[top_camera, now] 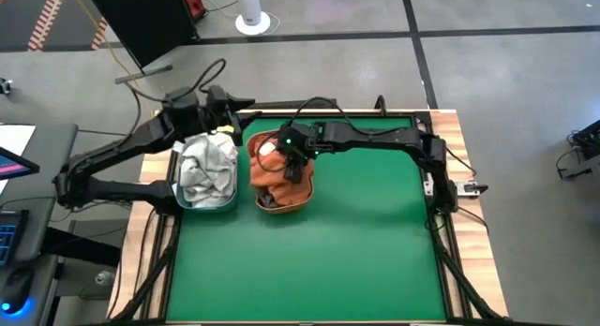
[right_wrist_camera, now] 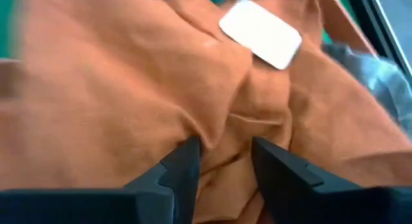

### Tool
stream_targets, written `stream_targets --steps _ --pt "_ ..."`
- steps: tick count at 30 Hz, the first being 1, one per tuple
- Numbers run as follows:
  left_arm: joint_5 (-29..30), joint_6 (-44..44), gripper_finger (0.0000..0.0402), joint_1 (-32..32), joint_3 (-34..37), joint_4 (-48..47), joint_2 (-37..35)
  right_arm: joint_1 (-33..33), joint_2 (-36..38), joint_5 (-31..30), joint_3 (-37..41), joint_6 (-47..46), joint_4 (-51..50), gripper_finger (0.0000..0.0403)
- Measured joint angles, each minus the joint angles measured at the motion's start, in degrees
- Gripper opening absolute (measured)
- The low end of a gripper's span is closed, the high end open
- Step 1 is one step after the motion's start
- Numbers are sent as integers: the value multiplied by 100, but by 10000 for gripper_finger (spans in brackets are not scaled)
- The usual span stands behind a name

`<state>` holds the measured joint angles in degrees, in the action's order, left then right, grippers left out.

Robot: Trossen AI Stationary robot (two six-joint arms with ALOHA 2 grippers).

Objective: Sort towels by color in basket
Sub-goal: Put the orange towel into the orange bin

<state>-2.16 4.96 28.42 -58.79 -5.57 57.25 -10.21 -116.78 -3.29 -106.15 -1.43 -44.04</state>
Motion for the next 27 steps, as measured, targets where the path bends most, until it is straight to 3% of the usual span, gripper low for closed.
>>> stream_targets --steps 7,12,18,22,27 --pt "-10 135 201 -18 -546 -295 14 -159 -53 13 986 -123 711 162" --pt "-8 52 201 -139 -547 -591 12 -174 -50 103 1025 -140 539 144" --pt "-7 -6 201 -259 153 -559 101 -150 162 116 -147 -68 1 138" --pt "-3 259 201 -258 949 -72 89 -133 156 121 -1215 113 -848 145" --pt "-12 757 201 -260 1976 899 97 -93 156 282 -1952 151 -1816 151"
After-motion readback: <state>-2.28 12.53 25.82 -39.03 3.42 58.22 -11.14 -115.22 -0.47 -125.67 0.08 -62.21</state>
